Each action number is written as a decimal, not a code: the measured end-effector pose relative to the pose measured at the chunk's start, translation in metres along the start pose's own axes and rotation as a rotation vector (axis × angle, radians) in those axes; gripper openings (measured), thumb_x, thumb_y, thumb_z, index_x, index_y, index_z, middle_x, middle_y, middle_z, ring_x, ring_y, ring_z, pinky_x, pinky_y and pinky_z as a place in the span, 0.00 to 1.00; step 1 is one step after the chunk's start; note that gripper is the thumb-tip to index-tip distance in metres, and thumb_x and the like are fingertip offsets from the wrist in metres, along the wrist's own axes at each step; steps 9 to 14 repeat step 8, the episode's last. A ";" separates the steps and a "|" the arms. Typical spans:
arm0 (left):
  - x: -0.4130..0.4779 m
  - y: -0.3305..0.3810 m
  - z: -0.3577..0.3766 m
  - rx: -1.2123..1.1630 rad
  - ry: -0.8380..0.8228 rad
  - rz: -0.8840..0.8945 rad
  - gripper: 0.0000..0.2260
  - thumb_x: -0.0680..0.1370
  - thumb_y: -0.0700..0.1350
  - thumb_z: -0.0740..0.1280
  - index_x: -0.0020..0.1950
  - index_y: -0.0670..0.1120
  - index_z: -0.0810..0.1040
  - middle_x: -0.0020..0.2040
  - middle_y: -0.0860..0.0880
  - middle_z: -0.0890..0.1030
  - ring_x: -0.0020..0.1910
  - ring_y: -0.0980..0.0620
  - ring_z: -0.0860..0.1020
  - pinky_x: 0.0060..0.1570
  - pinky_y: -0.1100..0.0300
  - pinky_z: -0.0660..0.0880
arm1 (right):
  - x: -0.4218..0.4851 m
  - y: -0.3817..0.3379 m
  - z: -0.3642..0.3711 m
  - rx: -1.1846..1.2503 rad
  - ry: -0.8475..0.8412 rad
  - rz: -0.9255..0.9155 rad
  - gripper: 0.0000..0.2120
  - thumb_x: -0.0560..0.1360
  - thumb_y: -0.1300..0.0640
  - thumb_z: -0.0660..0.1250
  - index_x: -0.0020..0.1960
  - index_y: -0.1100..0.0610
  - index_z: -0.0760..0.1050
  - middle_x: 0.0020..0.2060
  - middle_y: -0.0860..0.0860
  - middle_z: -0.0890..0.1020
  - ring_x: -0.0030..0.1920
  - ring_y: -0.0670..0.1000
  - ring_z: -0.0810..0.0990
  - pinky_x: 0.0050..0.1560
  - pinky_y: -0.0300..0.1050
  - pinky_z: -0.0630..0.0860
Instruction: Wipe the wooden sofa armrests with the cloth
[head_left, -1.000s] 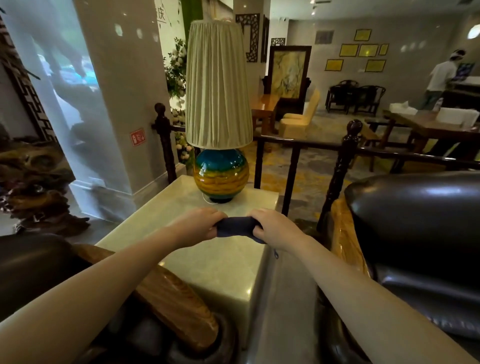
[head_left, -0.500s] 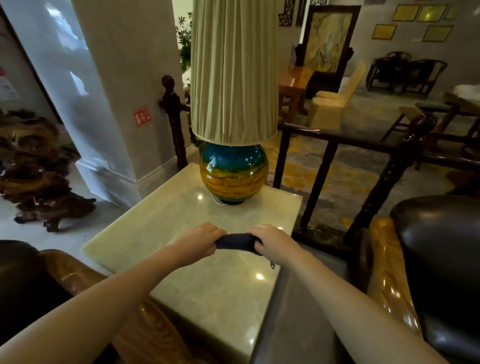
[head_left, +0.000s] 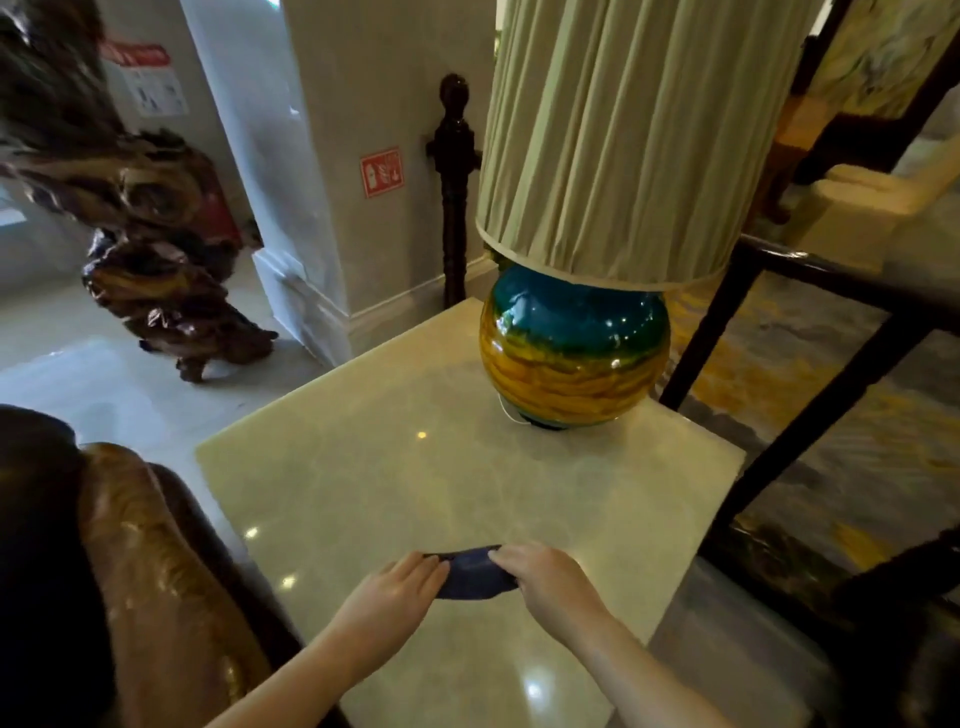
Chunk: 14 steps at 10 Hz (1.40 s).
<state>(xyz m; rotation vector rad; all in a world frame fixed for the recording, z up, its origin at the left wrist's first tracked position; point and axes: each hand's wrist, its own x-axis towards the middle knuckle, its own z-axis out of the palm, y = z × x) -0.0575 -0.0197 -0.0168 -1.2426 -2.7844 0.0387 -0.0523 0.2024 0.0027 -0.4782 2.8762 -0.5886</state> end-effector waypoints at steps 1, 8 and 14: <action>0.011 -0.013 0.043 0.066 0.005 -0.062 0.19 0.67 0.43 0.54 0.47 0.44 0.84 0.43 0.50 0.86 0.42 0.53 0.83 0.32 0.65 0.79 | 0.032 0.028 0.047 -0.008 0.081 -0.060 0.21 0.70 0.69 0.61 0.60 0.57 0.75 0.57 0.54 0.81 0.58 0.54 0.77 0.55 0.45 0.77; -0.003 -0.013 0.191 0.001 -0.230 -0.436 0.32 0.75 0.62 0.55 0.73 0.46 0.53 0.75 0.47 0.55 0.75 0.51 0.48 0.69 0.45 0.30 | 0.072 0.107 0.197 -0.152 -0.026 -0.038 0.36 0.72 0.40 0.58 0.75 0.46 0.46 0.75 0.44 0.48 0.76 0.52 0.46 0.67 0.39 0.25; -0.003 -0.013 0.191 0.001 -0.230 -0.436 0.32 0.75 0.62 0.55 0.73 0.46 0.53 0.75 0.47 0.55 0.75 0.51 0.48 0.69 0.45 0.30 | 0.072 0.107 0.197 -0.152 -0.026 -0.038 0.36 0.72 0.40 0.58 0.75 0.46 0.46 0.75 0.44 0.48 0.76 0.52 0.46 0.67 0.39 0.25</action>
